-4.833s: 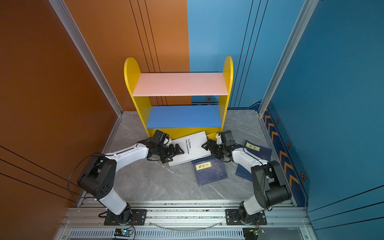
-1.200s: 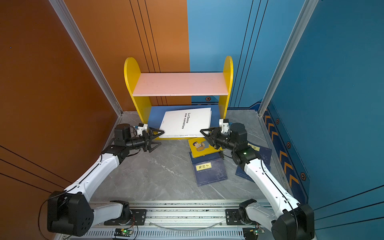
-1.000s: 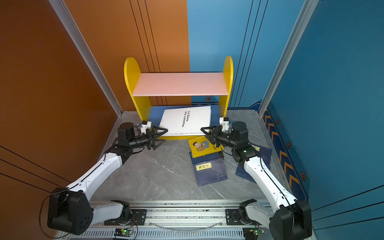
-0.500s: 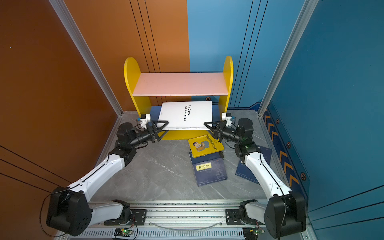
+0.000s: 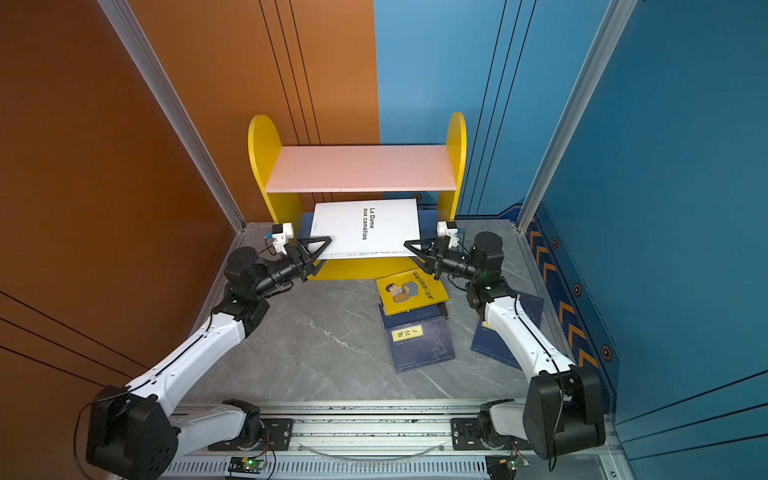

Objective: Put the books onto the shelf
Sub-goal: 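Carry the white book with both grippers toward the blue lower shelf, then release the white book onto the blue shelf and draw both grippers back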

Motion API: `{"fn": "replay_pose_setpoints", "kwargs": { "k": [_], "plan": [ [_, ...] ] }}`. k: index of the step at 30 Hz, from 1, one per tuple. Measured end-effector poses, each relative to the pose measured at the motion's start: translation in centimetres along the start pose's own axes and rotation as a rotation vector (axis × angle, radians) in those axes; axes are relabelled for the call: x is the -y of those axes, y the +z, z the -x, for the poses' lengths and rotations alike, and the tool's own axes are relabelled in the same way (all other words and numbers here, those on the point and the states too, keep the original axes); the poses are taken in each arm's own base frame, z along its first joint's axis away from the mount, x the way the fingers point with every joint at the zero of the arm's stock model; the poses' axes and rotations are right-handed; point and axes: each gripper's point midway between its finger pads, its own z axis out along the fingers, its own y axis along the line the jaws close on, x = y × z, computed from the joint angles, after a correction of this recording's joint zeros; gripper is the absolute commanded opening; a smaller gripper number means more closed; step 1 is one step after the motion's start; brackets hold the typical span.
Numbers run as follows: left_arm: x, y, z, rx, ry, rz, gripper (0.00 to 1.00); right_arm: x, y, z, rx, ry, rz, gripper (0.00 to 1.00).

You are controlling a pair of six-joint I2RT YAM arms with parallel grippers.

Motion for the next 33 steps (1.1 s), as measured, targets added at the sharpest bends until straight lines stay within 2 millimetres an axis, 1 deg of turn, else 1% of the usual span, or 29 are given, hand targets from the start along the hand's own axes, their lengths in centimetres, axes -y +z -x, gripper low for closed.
{"fn": "replay_pose_setpoints", "kwargs": {
  "k": [2,7,9,11,13,14,16,18,19,22,24,28,31,33],
  "plan": [
    [-0.3,0.3,0.5,0.007,-0.009,0.009,0.41,0.4,0.2,0.3,0.001,0.014,-0.007,0.26],
    [-1.5,0.5,1.3,0.022,-0.040,0.034,0.33,1.0,0.8,1.3,0.005,0.026,-0.014,0.26],
    [-1.8,0.6,1.7,0.028,-0.050,0.039,0.33,1.2,1.1,1.7,0.006,0.027,-0.016,0.26],
    [-2.0,0.7,2.2,0.034,-0.055,0.045,0.38,1.7,1.6,2.4,0.007,0.027,-0.017,0.26],
    [-2.6,0.9,2.8,0.038,-0.063,0.056,0.36,2.3,1.9,3.0,0.020,0.034,-0.023,0.28],
    [-2.9,1.0,3.1,0.041,-0.067,0.062,0.32,2.6,2.0,3.3,0.029,0.039,-0.027,0.31],
    [-3.8,1.2,3.6,0.043,-0.080,0.077,0.28,3.4,2.2,4.1,0.055,0.042,-0.038,0.46],
    [-4.4,1.5,3.8,0.036,-0.085,0.083,0.28,4.5,2.3,4.9,0.083,0.051,-0.061,0.60],
    [-4.7,1.6,3.8,0.035,-0.088,0.089,0.27,5.1,2.3,5.4,0.102,0.054,-0.077,0.64],
    [-5.7,1.9,3.9,0.032,-0.093,0.105,0.25,6.4,1.8,6.5,0.151,0.044,-0.121,0.67],
    [-6.2,2.1,4.0,0.031,-0.096,0.113,0.24,6.9,1.4,7.2,0.182,0.036,-0.155,0.75],
    [-7.9,2.7,4.2,0.033,-0.104,0.140,0.24,7.9,0.1,8.9,0.248,-0.007,-0.265,0.78],
    [-9.2,3.7,4.2,0.021,-0.112,0.161,0.24,8.9,-1.4,9.4,0.288,-0.041,-0.376,0.89],
    [-9.9,4.6,4.0,0.012,-0.115,0.173,0.25,9.3,-2.5,9.3,0.305,-0.072,-0.443,0.93]
  ]
}}
